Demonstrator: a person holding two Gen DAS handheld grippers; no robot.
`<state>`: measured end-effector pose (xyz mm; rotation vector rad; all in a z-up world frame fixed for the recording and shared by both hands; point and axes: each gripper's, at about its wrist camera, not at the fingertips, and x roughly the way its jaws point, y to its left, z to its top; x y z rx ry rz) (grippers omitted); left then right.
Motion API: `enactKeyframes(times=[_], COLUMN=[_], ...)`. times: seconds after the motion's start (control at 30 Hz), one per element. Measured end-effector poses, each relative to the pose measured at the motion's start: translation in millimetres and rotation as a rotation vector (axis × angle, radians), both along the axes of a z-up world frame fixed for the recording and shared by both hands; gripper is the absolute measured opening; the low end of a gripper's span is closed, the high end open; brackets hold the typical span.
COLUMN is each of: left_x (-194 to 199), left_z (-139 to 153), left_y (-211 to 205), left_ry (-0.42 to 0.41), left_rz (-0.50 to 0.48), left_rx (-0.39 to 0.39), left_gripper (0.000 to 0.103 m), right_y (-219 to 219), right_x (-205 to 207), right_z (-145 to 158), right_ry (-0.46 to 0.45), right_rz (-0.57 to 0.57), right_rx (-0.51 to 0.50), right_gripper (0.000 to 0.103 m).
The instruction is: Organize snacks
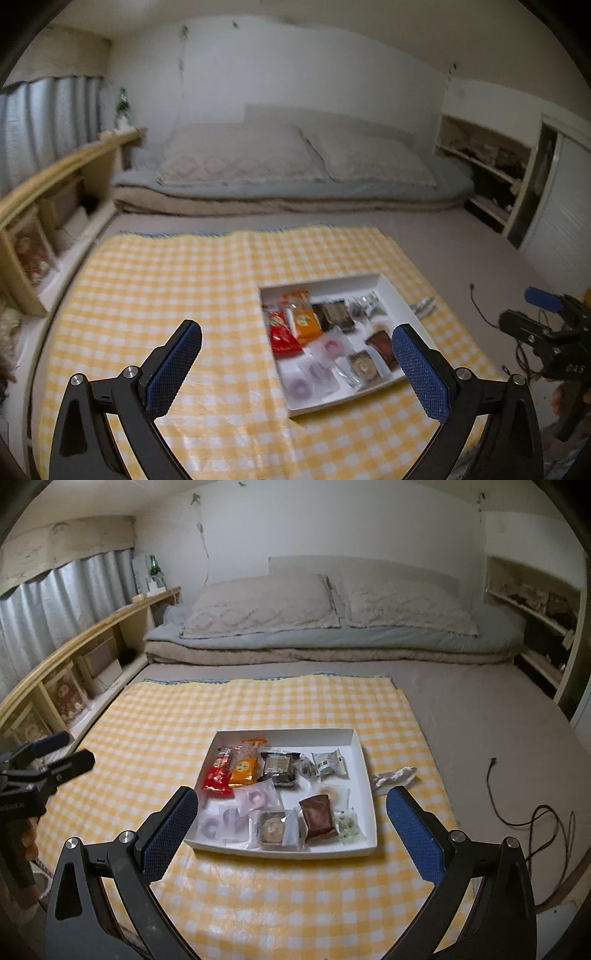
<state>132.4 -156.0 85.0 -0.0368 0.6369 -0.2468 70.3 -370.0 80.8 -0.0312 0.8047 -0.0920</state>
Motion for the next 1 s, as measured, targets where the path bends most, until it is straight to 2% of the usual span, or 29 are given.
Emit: enactKeyframes(times=[0.2, 0.33, 0.57, 0.73, 1.0], left_x=[-58, -82, -105, -120, -122], left_z=[-4, -16, -41, -64, -85], left_y=[17, 23, 19, 17, 16], left_ry=[-0.033, -0.025, -0.051, -0.041, -0.026], left_rz=[0.054, 0.067, 0.105, 0.098, 0.086], left_rx=[-0.020, -0.028, 0.024, 0.030, 0.059], left_gripper=[0.103, 0.103, 0.103, 0.103, 0.103], right_y=[14, 18, 24, 30, 36], right_x=[-39, -62, -86, -98, -108], right_z=[15, 9, -18, -32, -51], right_ry=[-0.063, -0.097, -0.113, -0.115, -0.119], right_rz=[0.017, 0.008, -0.019, -0.028, -0.055], right_rx=[-0.030, -0.029, -0.038, -0.051, -0.067], right_gripper=[0.103, 0.103, 0.103, 0.103, 0.103])
